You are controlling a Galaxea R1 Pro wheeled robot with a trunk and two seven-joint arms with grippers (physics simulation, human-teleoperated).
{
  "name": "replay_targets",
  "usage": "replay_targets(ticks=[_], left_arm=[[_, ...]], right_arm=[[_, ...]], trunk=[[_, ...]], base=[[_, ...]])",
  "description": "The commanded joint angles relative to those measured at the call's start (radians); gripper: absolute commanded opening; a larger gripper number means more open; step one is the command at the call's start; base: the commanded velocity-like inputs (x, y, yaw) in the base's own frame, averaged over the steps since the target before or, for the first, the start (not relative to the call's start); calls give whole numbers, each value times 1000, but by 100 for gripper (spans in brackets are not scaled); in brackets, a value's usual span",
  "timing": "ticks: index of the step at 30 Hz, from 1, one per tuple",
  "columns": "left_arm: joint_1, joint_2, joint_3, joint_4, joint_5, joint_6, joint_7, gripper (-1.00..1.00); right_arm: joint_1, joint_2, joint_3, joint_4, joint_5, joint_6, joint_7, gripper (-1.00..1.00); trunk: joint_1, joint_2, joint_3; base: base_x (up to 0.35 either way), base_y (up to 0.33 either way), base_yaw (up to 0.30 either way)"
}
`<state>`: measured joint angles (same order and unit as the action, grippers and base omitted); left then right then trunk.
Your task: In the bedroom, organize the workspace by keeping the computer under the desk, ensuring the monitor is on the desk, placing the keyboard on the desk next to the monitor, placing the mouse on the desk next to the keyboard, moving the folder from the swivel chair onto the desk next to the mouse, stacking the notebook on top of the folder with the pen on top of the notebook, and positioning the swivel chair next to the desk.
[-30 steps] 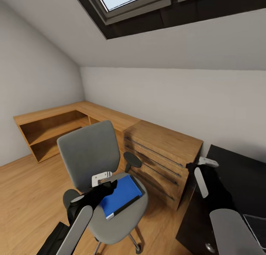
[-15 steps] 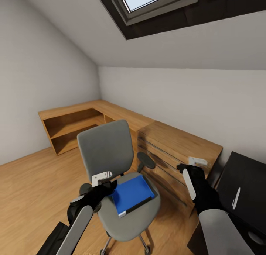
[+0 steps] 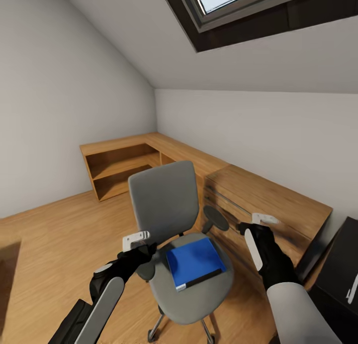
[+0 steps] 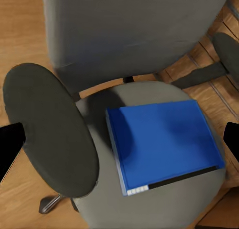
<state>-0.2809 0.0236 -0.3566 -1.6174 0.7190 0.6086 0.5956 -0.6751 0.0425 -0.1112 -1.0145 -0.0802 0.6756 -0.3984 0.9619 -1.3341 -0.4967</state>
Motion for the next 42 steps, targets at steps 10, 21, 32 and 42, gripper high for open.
replay_targets(ticks=[10,21,32,42], left_arm=[[-1,2,44,0,10,1,10,100],[-1,2,176,1,13,2,9,100],[-1,0,257,1,15,3,7,100],[-1,-2,266,1,16,3,7,100]], right_arm=[[-1,-2,0,12,-9,1,2,100],[-1,-22,4,57,-5,-33,186,100],[-1,-42,5,74,2,-54,301,100],[-1,-43,4,77,46,-94,332,100]], trunk=[[0,-1,-5],[0,-1,-10],[0,-1,-14],[0,-1,-17]], base=[[0,0,267],[0,0,264],[0,0,203],[0,0,121]])
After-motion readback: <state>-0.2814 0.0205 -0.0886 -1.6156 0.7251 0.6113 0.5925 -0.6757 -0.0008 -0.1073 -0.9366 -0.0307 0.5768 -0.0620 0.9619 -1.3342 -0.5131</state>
